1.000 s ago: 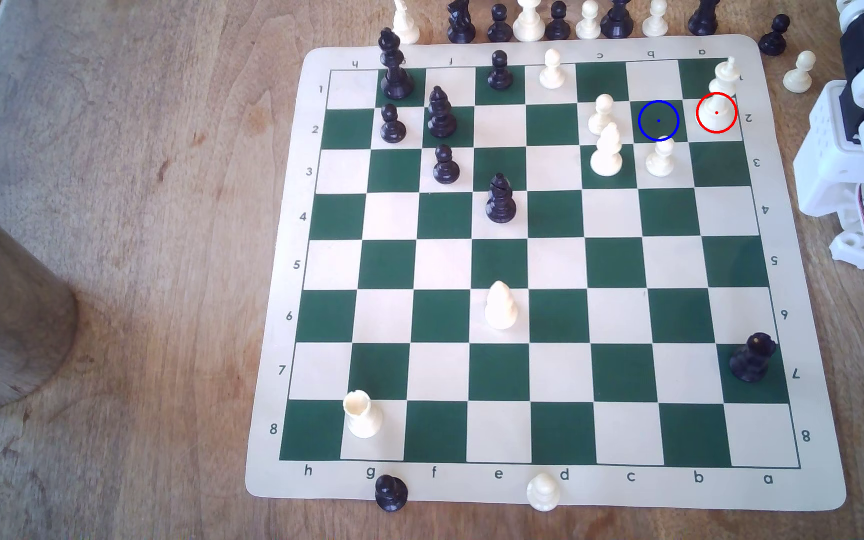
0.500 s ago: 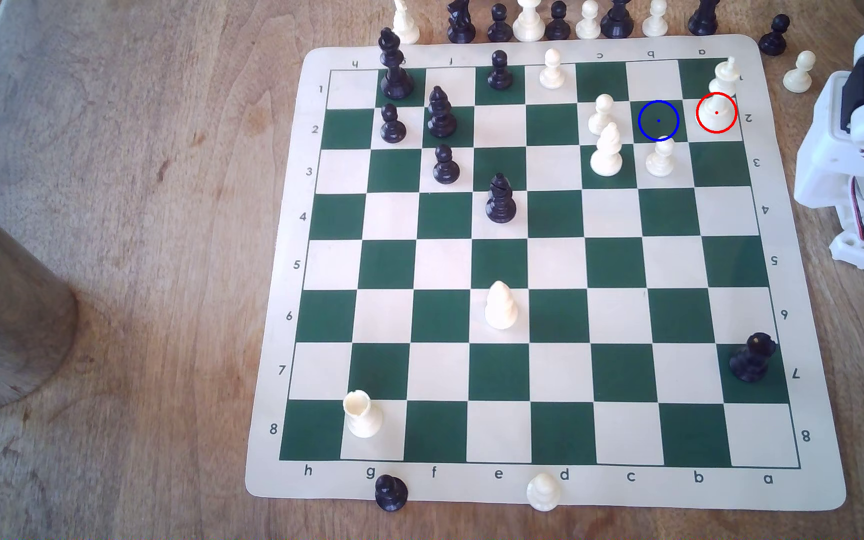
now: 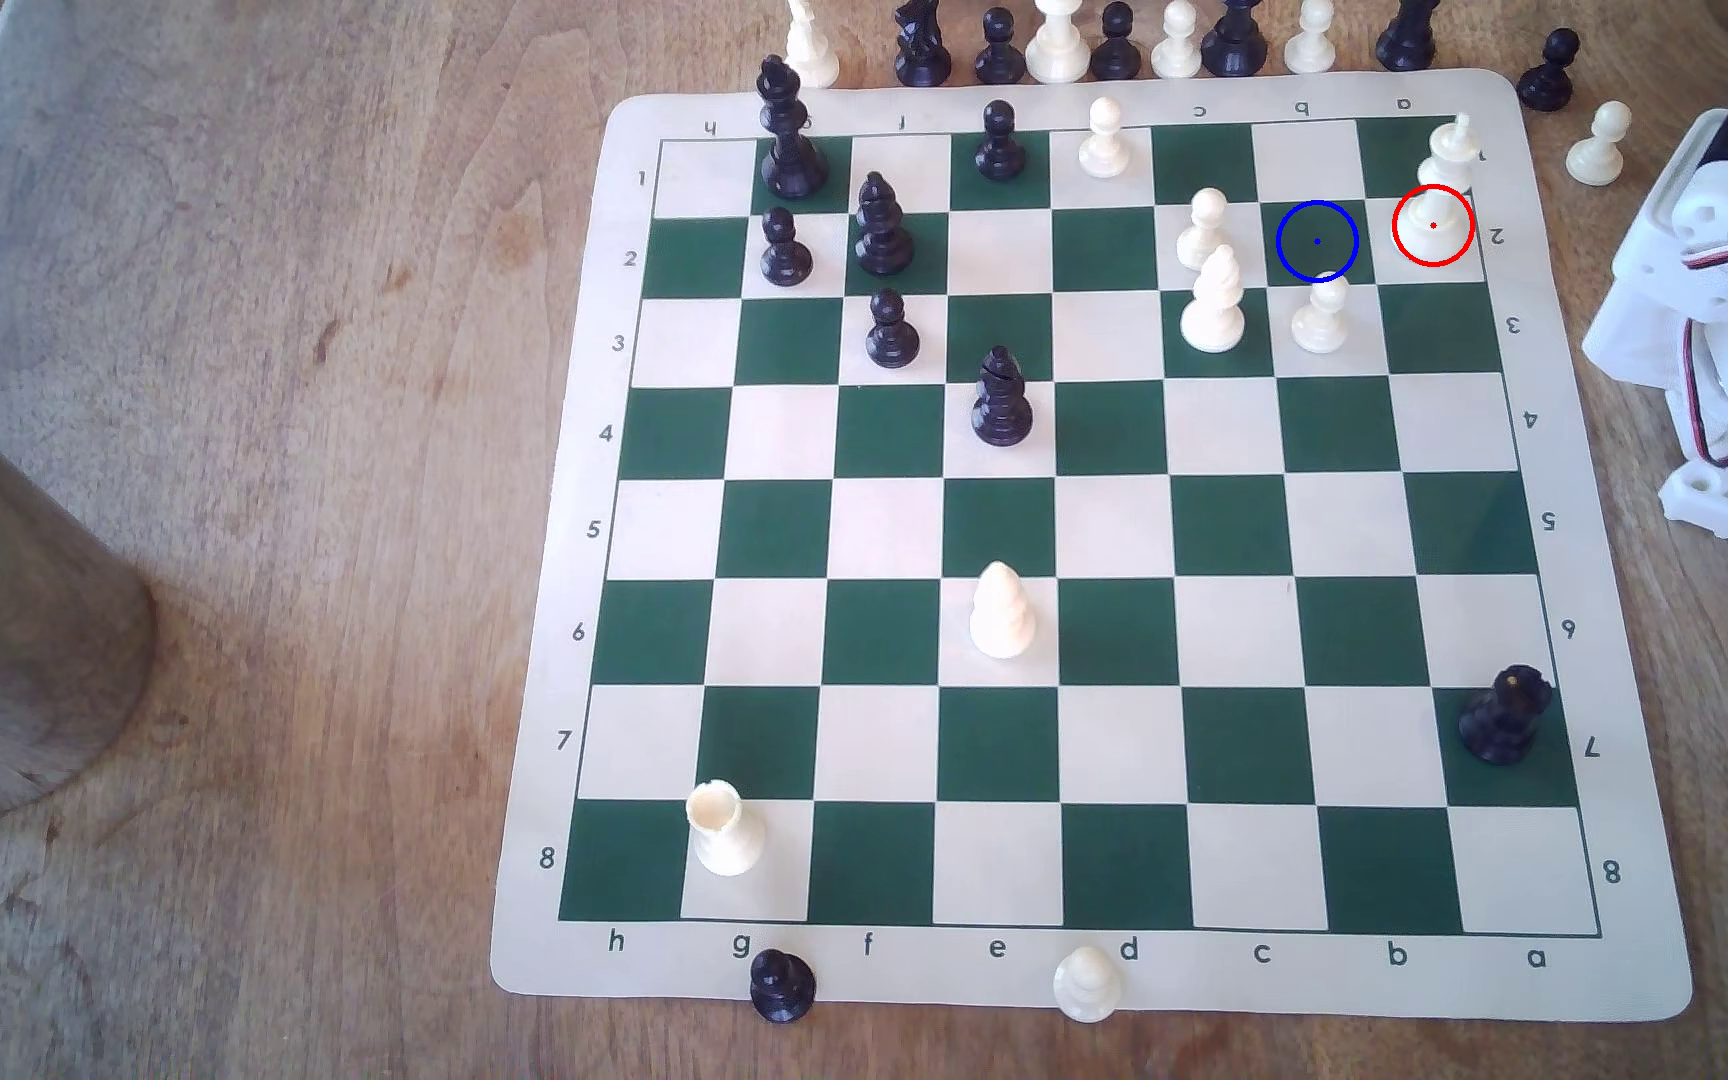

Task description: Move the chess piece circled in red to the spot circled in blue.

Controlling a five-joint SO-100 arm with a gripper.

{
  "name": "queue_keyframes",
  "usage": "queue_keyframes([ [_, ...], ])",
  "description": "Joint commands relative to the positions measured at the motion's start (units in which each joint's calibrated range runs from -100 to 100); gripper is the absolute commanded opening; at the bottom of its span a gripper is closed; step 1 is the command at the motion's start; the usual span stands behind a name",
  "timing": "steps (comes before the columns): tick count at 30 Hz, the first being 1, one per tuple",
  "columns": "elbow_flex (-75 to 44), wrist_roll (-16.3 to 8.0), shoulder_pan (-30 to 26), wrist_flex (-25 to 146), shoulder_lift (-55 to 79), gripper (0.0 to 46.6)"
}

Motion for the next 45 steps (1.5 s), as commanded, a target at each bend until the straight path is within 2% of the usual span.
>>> queue_keyframes([
  [1,-4.08,-1.95,0.21,17.15,1.07,8.7],
  [6,-0.63,-3.47,-0.49,31.48,6.5,8.6],
  [10,0.73,-6.15,0.37,35.98,12.61,10.0],
  [12,0.73,-8.5,1.23,38.52,16.86,11.2],
  [14,0.91,-10.16,0.99,40.16,20.42,9.7],
  [15,1.72,-10.89,0.13,41.47,22.97,5.9],
  [16,2.54,-11.14,-0.02,41.31,23.39,4.7],
  [18,4.26,-11.82,-0.02,41.06,24.58,6.4],
  [19,4.99,-12.45,0.21,41.14,25.35,8.7],
  [20,6.62,-12.89,0.76,41.47,26.87,13.5],
  [28,10.88,-12.94,2.95,41.55,31.88,17.5],
  [45,14.14,-12.26,6.16,30.58,49.88,16.8],
])
